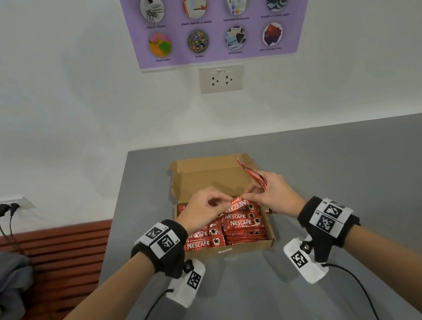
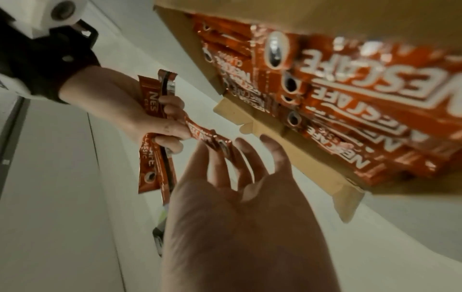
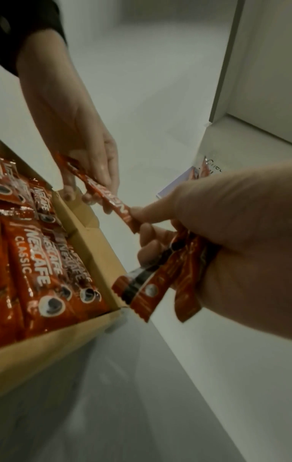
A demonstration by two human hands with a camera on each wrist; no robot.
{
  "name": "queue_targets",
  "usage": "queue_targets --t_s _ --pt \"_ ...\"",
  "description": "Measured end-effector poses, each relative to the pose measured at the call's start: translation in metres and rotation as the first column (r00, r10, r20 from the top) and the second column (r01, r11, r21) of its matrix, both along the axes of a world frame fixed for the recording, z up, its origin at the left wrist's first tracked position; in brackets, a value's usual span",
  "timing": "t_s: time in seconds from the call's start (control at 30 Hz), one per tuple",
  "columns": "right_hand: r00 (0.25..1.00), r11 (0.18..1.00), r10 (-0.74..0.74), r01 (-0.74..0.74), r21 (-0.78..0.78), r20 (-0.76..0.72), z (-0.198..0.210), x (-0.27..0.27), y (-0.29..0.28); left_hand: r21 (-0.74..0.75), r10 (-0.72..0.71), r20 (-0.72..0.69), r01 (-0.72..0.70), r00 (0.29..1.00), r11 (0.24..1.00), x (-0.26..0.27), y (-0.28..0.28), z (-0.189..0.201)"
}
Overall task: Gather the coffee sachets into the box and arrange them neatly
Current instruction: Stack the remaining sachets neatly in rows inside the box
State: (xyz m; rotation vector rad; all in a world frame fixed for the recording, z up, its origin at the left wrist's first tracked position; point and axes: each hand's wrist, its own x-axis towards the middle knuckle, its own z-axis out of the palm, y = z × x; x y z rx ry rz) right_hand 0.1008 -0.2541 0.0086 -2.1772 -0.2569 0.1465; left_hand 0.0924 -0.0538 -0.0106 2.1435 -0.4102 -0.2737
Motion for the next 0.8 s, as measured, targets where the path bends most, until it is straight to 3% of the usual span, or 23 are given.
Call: queue_targets --t_s 0.27,0.4,0.5,0.57,0.67,0.73,0.8 --pt "0.994 0.997 0.047 -0.052 0.048 0.103 0.003 -0.005 0.007 -0.173 -0.074 -0.169 0.044 0.983 0.984 -0.005 -0.016 0.005" --pt "0.99 0.999 -0.027 0.022 0.041 0.14 0.002 -0.005 0.006 -0.3 0.079 -0.17 -0.128 0.982 0.945 -0.003 -0.019 0.0" --pt "0.999 0.997 0.045 -0.043 -0.058 0.026 -0.004 -0.009 0.002 -0.44 0.141 -0.286 -0.261 0.948 0.859 -0.002 -0.016 -0.002" --pt "0.999 0.999 0.028 -0.028 -0.036 0.019 -0.008 -0.011 0.001 -0.473 0.118 -0.369 -0.296 0.922 0.83 -0.003 -0.016 -0.004" --pt "0.998 0.999 0.045 -0.046 -0.022 -0.051 -0.011 -0.007 -0.006 -0.403 0.097 -0.382 -0.261 0.919 0.877 -0.005 -0.013 -0.006" --pt "0.984 0.986 0.117 -0.131 -0.1 -0.134 -0.013 -0.004 -0.011 -0.197 0.126 -0.194 -0.164 0.973 0.967 -0.005 -0.007 -0.008" --pt "0.967 0.961 0.167 -0.204 -0.189 -0.194 -0.016 -0.004 -0.015 -0.05 0.06 -0.076 -0.064 0.995 0.997 -0.005 -0.002 -0.009"
